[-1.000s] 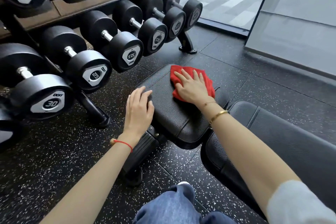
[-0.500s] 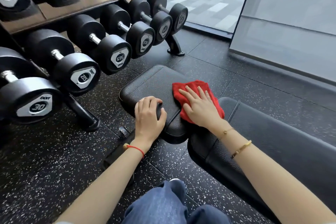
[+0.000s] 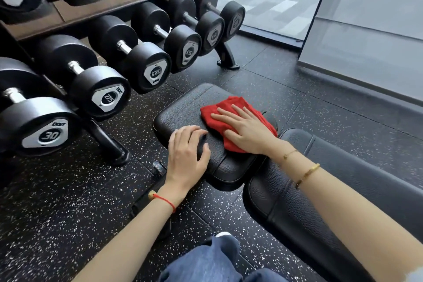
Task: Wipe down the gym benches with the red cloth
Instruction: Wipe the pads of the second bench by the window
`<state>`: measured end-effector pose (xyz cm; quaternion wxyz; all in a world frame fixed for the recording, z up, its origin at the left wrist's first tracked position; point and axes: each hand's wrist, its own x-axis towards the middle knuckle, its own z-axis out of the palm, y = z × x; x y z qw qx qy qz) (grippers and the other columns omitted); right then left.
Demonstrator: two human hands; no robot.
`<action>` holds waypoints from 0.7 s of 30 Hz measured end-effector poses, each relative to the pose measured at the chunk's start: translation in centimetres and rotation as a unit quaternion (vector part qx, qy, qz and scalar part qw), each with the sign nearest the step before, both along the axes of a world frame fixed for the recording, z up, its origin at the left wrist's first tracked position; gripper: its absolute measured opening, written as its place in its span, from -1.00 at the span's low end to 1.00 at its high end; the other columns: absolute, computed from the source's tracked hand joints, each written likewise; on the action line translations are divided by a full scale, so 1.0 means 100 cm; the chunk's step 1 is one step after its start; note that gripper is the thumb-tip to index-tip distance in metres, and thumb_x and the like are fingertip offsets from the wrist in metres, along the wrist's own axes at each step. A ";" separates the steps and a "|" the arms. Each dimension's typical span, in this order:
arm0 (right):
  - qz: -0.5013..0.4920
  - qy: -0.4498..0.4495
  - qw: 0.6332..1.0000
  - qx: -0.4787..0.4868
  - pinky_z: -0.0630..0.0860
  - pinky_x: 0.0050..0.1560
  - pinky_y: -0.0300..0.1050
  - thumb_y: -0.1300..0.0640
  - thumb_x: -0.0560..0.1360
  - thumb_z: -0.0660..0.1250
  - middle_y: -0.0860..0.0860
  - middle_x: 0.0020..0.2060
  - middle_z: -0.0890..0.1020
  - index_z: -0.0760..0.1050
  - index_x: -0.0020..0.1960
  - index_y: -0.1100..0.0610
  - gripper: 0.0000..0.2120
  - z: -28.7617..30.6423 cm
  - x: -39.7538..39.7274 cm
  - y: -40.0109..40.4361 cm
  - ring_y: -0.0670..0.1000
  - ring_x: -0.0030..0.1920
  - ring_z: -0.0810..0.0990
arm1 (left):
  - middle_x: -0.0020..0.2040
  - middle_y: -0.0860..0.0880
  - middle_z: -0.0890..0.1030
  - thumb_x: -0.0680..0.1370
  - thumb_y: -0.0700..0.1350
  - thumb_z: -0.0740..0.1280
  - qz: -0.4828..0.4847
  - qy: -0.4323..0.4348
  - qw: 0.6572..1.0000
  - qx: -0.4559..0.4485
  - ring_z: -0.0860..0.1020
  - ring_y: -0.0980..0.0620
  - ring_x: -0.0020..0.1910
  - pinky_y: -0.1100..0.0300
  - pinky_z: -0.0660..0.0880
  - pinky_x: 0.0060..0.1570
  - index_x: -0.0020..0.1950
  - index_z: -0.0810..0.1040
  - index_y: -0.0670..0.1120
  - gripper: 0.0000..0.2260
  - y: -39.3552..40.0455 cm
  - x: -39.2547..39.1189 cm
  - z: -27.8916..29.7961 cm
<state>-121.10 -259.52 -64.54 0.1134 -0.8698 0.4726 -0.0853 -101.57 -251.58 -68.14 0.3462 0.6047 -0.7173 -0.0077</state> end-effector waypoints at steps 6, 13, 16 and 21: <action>-0.084 0.007 0.996 0.018 -0.20 0.56 0.10 -0.05 0.61 0.07 -0.13 0.58 0.08 0.09 0.56 -0.19 -0.48 0.005 0.042 -0.057 0.15 0.59 -0.05 | 0.39 -0.08 0.51 0.56 -0.08 0.26 0.052 0.011 0.998 0.039 0.38 -0.10 0.45 -0.14 0.18 0.52 0.36 0.53 -0.14 -0.62 -0.009 0.027 0.006; -0.010 0.001 1.000 0.021 -0.21 0.56 0.14 -0.05 0.60 0.08 -0.12 0.57 0.12 0.14 0.55 -0.18 -0.48 0.007 0.114 -0.050 0.18 0.58 -0.06 | 0.36 -0.18 0.51 0.60 -0.25 0.26 0.089 0.030 0.994 0.056 0.42 -0.18 0.40 -0.12 0.29 0.45 0.38 0.47 -0.23 -0.66 -0.013 0.060 0.008; 0.038 -0.006 0.999 -0.001 -0.20 0.55 0.12 -0.07 0.58 0.11 -0.15 0.57 0.14 0.13 0.54 -0.22 -0.47 0.002 0.104 -0.009 0.16 0.58 -0.03 | 0.33 -0.17 0.53 0.60 -0.27 0.24 0.097 0.051 0.993 0.053 0.42 -0.17 0.36 -0.07 0.31 0.44 0.36 0.46 -0.23 -0.68 -0.014 0.059 0.008; 0.013 0.007 1.000 -0.014 -0.13 0.57 0.10 -0.10 0.58 0.14 -0.19 0.55 0.15 0.12 0.53 -0.25 -0.46 -0.006 0.039 0.025 0.12 0.59 0.00 | 0.30 -0.19 0.54 0.59 -0.29 0.21 0.091 0.065 0.993 0.047 0.44 -0.19 0.32 -0.08 0.32 0.41 0.36 0.45 -0.22 -0.67 -0.011 0.046 0.012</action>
